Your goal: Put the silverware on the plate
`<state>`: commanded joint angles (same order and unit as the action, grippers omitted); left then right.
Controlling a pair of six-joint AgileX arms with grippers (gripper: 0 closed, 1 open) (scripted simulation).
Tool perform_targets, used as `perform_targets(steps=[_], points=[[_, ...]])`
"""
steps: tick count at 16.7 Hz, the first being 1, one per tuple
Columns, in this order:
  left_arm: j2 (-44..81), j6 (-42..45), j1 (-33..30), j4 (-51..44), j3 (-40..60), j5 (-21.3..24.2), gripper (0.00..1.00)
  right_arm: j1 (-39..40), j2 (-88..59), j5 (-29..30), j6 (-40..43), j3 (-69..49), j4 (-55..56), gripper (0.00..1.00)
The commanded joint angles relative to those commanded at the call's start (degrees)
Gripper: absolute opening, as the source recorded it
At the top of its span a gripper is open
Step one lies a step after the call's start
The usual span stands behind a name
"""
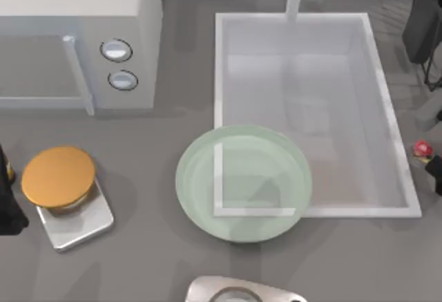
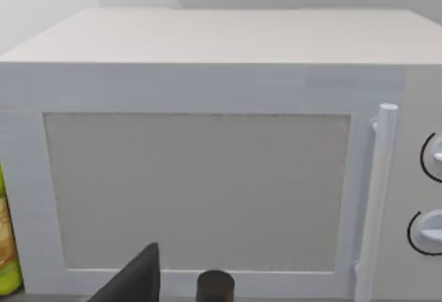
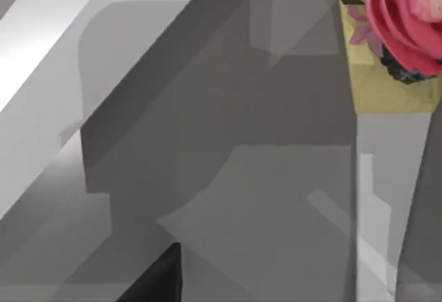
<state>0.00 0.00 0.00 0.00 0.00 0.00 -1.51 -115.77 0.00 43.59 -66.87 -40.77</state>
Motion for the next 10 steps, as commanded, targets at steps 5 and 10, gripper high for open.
perform_targets(steps=[5, 10], points=[[0.0, 0.0, 0.0, 0.0, 0.0, 0.0, 1.00, 0.0, 0.0, 0.0, 0.0, 0.0, 0.0, 0.17], [0.0, 0.0, 0.0, 0.0, 0.0, 0.0, 1.00, 0.0, 0.0, 0.0, 0.0, 0.0, 0.0, 0.00]])
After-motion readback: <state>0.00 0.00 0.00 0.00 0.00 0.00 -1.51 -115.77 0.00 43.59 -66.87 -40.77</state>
